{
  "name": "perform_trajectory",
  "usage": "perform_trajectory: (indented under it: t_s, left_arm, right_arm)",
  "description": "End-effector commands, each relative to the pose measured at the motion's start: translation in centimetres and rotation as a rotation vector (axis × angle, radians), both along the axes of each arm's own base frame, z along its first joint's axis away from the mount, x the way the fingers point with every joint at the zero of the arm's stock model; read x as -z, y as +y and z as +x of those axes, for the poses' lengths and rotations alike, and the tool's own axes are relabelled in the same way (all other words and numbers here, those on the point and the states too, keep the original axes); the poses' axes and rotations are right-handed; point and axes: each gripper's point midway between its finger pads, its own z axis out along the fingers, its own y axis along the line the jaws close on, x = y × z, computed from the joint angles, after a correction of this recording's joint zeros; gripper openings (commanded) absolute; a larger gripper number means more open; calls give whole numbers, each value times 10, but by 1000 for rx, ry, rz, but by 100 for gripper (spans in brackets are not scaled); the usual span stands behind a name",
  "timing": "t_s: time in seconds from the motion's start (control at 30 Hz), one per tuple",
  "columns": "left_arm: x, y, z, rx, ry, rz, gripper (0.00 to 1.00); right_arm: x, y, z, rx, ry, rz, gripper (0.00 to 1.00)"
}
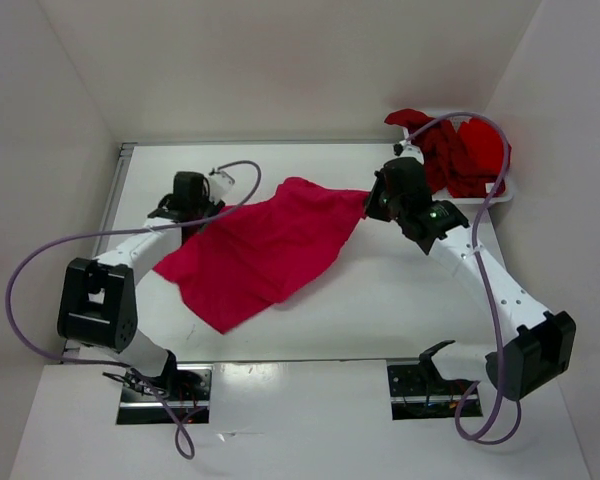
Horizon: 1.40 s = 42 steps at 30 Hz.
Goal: Fold and stack the t-shirts
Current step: Flatten out the tshirt
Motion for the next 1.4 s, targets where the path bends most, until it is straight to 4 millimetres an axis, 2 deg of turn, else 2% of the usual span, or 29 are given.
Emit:
perform_trajectory:
  t_s: [0.0,0.03,0.07,0.1,0.13,0.17,0.2,0.23,0.27,0.3,0.33,0.47,0.5,0.57,0.6,0.67,0.73,0.9,0.97,1.1,1.17,1.27,1.37]
  left_arm:
    - [-67,23,40,-51,-212,100,88]
    - [-77,22,44,-59,-236,86,99]
    - [-75,22,40,-61,-199,87,99]
    - [-92,11,40,-4,-210,42,99]
    - [-86,-2,32,52,-168,17,99]
    - [-74,-12,9,127,-62,2,99]
    - [-68,-32,-4,267,-5,-33,99]
    - [-55,-42,-22,339,62,-39,99]
    - [-30,-42,-57,390,190,-44,99]
    - [-19,-50,-76,460,252,-73,99]
    - [-3,-42,-98,486,344,-60,99]
    - [14,-29,-122,557,456,-54,99]
    - [14,-28,-121,562,453,-59,99]
    - [31,-27,-118,563,473,-48,99]
    - [37,-31,-114,556,470,-19,99]
    - [46,-20,-99,465,449,17,99]
    - [37,-7,-89,410,420,1,98]
    - [56,15,-113,357,502,41,93]
    - [62,16,-116,364,507,46,92]
    - [63,-3,-124,459,528,-32,92]
    - [72,-2,-129,467,549,-30,92]
    - [79,6,-124,440,533,14,92]
    - [82,4,-128,448,544,0,77]
  right_arm:
    - [-1,14,9,-50,-25,48,0]
    - [1,16,9,-57,-24,53,0]
    - [5,18,10,-65,-14,54,0]
    - [7,18,10,-60,-12,61,0]
    - [7,22,8,-69,-12,61,0]
    - [9,24,10,-78,-9,67,0]
    - [13,24,9,-78,-1,63,0]
    - [13,24,9,-78,-1,63,0]
    - [16,26,9,-93,8,56,0]
    - [16,26,9,-93,8,56,0]
    - [18,25,8,-97,14,45,0]
    - [18,23,5,-102,11,38,0]
    - [22,23,4,-102,19,35,0]
    - [23,23,4,-102,19,35,0]
    - [23,23,4,-102,19,35,0]
    - [19,22,3,-107,9,31,0]
    - [15,15,-1,-88,-4,23,0]
    - [18,13,-6,-88,-7,24,0]
    - [18,13,-6,-88,-7,24,0]
    - [14,15,-6,-109,-18,15,0]
    - [14,13,-5,-101,-20,11,0]
    - [11,12,-8,-101,-32,15,0]
    - [7,11,-9,-96,-38,26,0]
